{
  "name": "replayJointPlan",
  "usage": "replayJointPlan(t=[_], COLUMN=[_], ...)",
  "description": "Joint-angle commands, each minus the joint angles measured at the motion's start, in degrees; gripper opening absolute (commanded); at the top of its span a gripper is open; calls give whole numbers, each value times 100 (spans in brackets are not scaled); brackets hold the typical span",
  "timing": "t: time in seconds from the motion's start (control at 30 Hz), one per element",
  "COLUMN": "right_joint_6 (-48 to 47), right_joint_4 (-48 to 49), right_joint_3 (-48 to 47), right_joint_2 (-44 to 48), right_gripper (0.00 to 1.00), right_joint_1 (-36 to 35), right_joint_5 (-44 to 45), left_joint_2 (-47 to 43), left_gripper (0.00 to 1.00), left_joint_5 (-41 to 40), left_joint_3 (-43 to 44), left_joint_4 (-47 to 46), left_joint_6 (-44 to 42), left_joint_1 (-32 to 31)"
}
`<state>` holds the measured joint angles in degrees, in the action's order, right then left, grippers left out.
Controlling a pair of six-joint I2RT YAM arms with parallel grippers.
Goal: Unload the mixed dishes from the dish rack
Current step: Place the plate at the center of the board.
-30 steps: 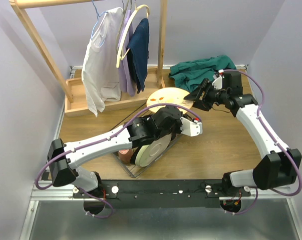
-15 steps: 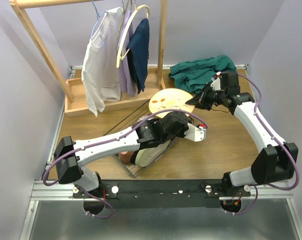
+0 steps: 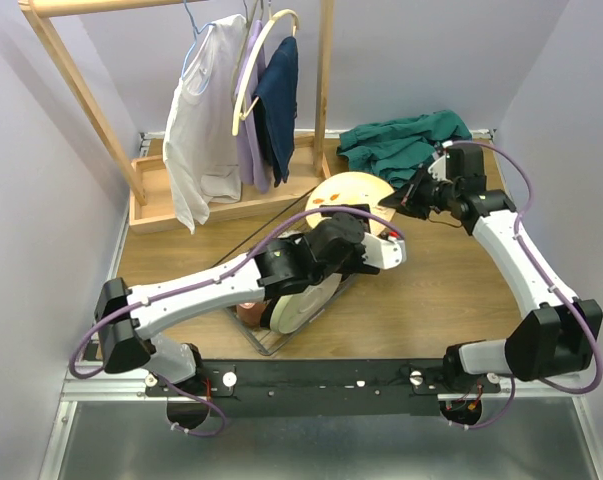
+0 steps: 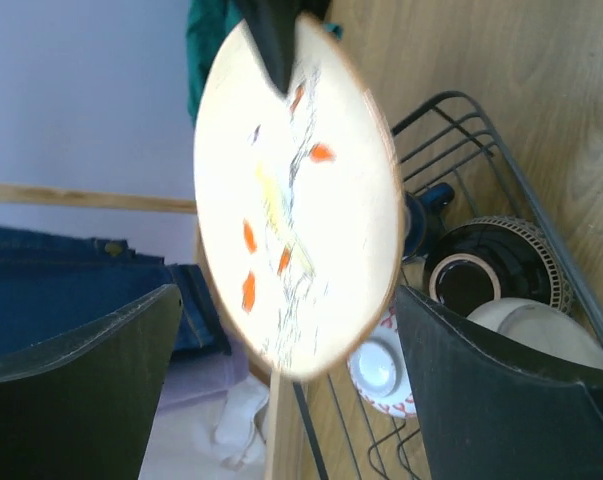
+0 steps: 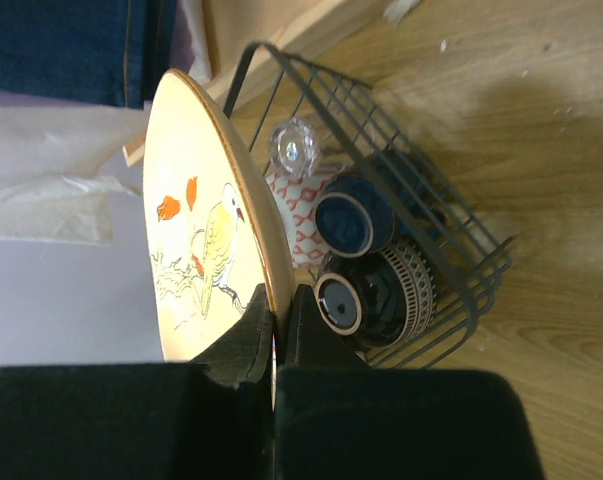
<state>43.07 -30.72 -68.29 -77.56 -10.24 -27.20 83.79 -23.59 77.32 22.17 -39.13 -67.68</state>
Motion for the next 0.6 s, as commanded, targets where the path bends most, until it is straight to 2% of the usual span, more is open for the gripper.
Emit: replayJointPlan(t=[0.0,0.17,0.27,0.4,0.43,0.57], right_joint_6=[166,342,395,597,650,922], right_joint_4=[847,1234,1507,1971,2095,2710], right_joint_3=[26,307,518,896,1027,1643], right_joint_2=[320,478,522,531,531,452], right_gripper=[1,1,1,1,1,1], right_joint_1=[521,1251,1700,2358,2464,2965], right_joint_5=[189,57,83,92,127,189], left_joint_2=[-600,-1109,-1452,-1927,-2093,-2463], left_gripper=[98,99,99,99,99,99], left_joint_5=[-120,713,1224,2076,2174,2490], left_joint_3=[292,354,258,-41,-111,-620], left_joint_4=[137,665,876,1017,1052,1175], left_joint_6=[880,2231,3057,3823,3886,4458], left_joint_1=[228,825,1388,2301,2625,3268])
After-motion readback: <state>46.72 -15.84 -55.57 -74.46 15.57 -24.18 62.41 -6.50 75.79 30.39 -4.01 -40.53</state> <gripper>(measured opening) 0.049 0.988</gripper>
